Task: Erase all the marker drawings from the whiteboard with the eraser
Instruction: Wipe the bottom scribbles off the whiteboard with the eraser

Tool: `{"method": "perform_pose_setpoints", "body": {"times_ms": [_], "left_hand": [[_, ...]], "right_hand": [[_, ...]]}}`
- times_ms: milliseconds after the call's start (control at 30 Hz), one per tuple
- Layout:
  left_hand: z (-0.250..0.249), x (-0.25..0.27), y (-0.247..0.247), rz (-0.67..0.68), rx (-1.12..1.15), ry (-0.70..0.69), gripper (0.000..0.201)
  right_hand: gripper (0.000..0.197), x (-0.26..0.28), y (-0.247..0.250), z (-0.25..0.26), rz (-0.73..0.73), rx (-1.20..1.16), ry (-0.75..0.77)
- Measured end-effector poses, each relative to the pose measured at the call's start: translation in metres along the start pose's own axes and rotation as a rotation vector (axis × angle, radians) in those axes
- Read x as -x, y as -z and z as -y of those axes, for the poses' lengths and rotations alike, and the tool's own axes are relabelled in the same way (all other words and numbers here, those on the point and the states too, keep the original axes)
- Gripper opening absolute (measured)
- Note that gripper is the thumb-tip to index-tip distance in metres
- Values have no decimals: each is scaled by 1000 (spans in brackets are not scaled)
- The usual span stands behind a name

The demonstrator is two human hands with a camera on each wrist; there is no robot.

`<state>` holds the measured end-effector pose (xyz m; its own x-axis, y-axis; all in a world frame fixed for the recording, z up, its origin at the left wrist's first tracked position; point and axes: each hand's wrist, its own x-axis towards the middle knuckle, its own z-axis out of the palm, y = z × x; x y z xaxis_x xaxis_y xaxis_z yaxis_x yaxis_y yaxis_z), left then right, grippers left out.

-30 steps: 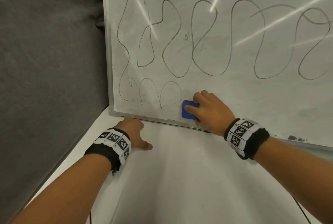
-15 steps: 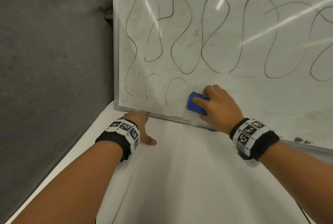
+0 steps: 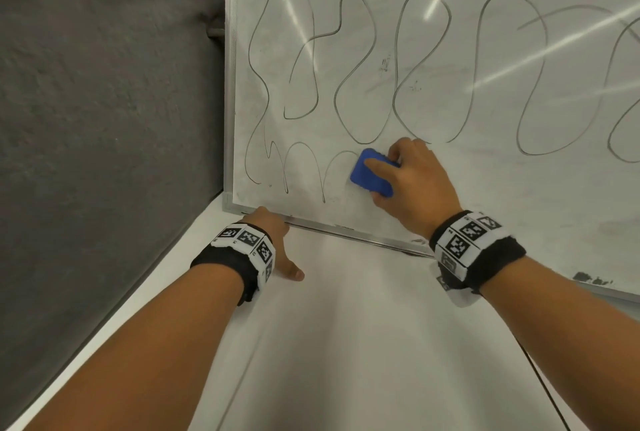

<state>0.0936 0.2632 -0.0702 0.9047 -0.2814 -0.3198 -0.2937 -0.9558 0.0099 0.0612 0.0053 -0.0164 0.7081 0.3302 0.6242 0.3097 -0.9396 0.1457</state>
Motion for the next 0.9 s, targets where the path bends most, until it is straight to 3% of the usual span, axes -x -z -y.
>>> {"method": "perform_pose_setpoints", "body": {"times_ms": [100,200,400,533,600,767,900], "left_hand": [[-6,-4,5,47,-20,31,113],[-10,-7,9,45,-3,49,108],[-8,-10,12,45,4,52,104],[-4,-7,9,40,-52,-10,99],[3,-6,2,35,-76,-57,97],[26,4,-12,25,12,-92,108],[41,10,-12,22,116,-55,126]], "right_hand": [[42,-4,-9,9,49,16,70],[42,-2,-13,10,98,40,115],[40,-23,-14,20,29,19,88],[38,-12,-24,30,131,51,169],[39,-13,-19,25,115,51,161],[40,-33,-16,29,33,26,120],[34,-17,-35,47,147,68,232]]}}
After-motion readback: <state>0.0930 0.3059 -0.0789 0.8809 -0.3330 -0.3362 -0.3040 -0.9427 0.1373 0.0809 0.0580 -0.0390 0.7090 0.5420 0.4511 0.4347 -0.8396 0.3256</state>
